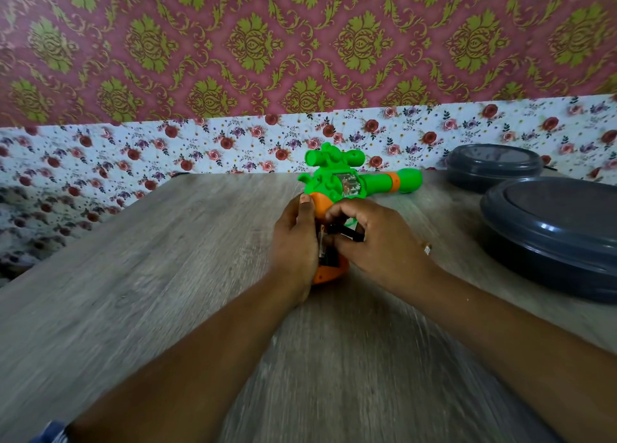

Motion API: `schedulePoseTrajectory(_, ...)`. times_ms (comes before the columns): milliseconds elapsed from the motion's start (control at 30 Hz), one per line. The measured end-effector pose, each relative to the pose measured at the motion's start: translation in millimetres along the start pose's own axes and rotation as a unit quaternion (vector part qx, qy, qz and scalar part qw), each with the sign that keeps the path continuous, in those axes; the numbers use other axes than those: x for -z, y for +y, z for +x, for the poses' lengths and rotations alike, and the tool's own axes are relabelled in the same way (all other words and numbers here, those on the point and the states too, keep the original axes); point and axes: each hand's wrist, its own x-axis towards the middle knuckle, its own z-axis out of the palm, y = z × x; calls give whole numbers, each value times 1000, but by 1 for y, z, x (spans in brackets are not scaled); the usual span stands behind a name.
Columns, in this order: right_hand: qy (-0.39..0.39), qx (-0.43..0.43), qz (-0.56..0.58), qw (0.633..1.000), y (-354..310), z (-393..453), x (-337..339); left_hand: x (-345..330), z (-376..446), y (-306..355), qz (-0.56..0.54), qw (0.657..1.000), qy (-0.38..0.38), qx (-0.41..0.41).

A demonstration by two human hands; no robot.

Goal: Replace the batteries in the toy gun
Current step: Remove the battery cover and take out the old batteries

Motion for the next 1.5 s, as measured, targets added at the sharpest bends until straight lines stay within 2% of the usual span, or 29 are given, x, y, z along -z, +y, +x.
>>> schedulePoseTrajectory(333, 1, -14, 2, 1000, 2, 1, -2, 0, -2, 3, 19, 1000, 22, 7)
schedulePoseTrajectory(633, 39, -29, -5, 999, -3, -2, -5, 1, -1, 0, 25, 999, -9, -22)
schedulePoseTrajectory(1033, -21, -11, -9, 1000, -1, 2, -6, 0, -1, -1, 23, 1000, -7, -14)
schedulePoseTrajectory(1167, -5, -6, 2, 1000, -4, 1, -4, 1, -1, 0, 31, 999, -3, -14)
schedulePoseTrajectory(1300, 24, 4, 6, 1000, -13, -3, 2, 1, 1, 2, 6, 1000, 11, 25)
schedulePoseTrajectory(1433, 62, -32, 3, 998, -18, -6, 3, 1, 0, 5, 11, 1000, 10, 26)
schedulePoseTrajectory(1500, 56, -52, 11, 997, -20, -4, 3, 1, 0, 4, 4, 1000, 9, 26)
